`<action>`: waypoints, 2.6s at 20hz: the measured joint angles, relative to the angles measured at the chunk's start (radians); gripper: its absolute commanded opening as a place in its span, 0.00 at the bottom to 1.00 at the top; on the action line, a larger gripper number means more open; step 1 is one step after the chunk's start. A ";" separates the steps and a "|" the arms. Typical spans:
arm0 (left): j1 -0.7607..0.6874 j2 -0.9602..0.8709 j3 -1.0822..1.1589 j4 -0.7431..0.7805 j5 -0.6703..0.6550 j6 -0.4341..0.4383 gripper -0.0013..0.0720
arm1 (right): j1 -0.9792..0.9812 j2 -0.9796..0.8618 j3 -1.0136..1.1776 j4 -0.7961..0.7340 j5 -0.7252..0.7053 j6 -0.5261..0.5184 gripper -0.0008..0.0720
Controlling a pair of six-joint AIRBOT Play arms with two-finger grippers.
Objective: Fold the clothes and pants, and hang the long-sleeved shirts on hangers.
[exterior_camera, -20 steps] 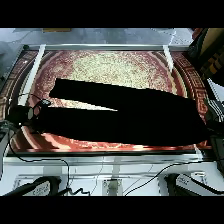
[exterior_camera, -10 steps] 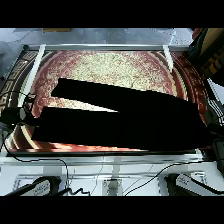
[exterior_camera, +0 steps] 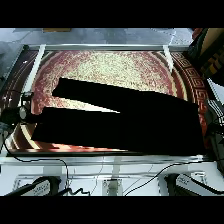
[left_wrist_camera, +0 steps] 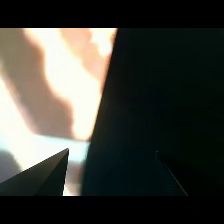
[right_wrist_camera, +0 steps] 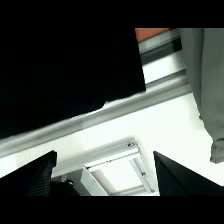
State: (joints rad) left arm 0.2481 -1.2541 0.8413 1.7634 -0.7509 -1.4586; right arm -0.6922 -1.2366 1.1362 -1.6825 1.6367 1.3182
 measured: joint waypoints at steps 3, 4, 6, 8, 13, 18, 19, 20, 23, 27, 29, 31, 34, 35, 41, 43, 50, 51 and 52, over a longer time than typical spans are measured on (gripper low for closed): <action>-0.020 -0.002 0.037 -0.152 0.076 -0.031 0.81 | 0.000 0.000 0.000 0.005 -0.040 0.008 0.93; -0.023 -0.008 0.062 -0.206 0.098 -0.040 0.81 | 0.000 0.000 0.000 0.006 -0.063 0.016 0.92; -0.028 -0.034 0.128 -0.299 0.116 -0.054 0.81 | 0.000 0.000 0.000 0.009 -0.109 0.034 0.92; -0.031 -0.088 0.213 -0.375 0.103 -0.061 0.81 | 0.000 0.000 0.000 0.010 -0.169 0.056 0.92; -0.035 -0.306 0.432 -0.534 0.011 -0.069 0.81 | 0.000 0.000 0.000 0.050 -0.288 0.080 0.93; -0.038 -0.457 0.521 -0.593 0.035 -0.095 0.81 | 0.000 0.000 0.000 0.081 -0.346 0.086 0.92; -0.040 -0.479 0.527 -0.598 0.048 -0.108 0.81 | 0.000 0.000 0.000 0.084 -0.351 0.086 0.92; -0.042 -0.496 0.531 -0.601 0.068 -0.111 0.78 | 0.000 0.000 0.000 0.087 -0.357 0.087 0.92; -0.056 -0.544 0.539 -0.609 0.140 -0.125 0.68 | 0.000 0.000 0.000 0.109 -0.368 0.088 0.92; -0.079 -0.587 0.544 -0.615 0.254 -0.128 0.53 | 0.000 0.000 0.000 0.132 -0.372 0.088 0.92; -0.088 -0.600 0.544 -0.614 0.305 -0.132 0.27 | 0.000 0.000 0.000 0.134 -0.375 0.088 0.92; -0.095 -0.607 0.543 -0.613 0.349 -0.132 0.03 | 0.000 0.000 0.000 0.138 -0.385 0.088 0.92; -0.101 -0.602 0.544 -0.613 0.399 -0.132 0.03 | 0.000 0.000 0.000 0.139 -0.404 0.088 0.53; -0.103 -0.595 0.544 -0.613 0.407 -0.132 0.03 | 0.000 0.000 0.000 0.139 -0.416 0.088 0.53; -0.107 -0.526 0.544 -0.613 0.428 -0.131 0.03 | -0.091 -0.059 0.000 0.140 -0.507 0.083 0.03; -0.107 -0.505 0.544 -0.613 0.426 -0.128 0.03 | -0.143 -0.105 0.000 0.212 -0.497 0.013 0.03; -0.107 -0.485 0.544 -0.580 0.369 -0.124 0.03 | -0.236 -0.248 0.000 0.598 -0.508 -0.324 0.36; -0.107 -0.485 0.544 -0.573 0.361 -0.124 0.03 | -0.240 -0.261 0.000 0.618 -0.539 -0.313 0.37; -0.107 -0.485 0.544 -0.570 0.357 -0.124 0.03 | -0.243 -0.277 0.000 0.631 -0.559 -0.293 0.40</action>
State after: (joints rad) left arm 0.1410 -1.7390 1.3849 1.1934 -0.3935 -1.5826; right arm -0.9356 -1.5135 1.1362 -1.0515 1.0775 1.0256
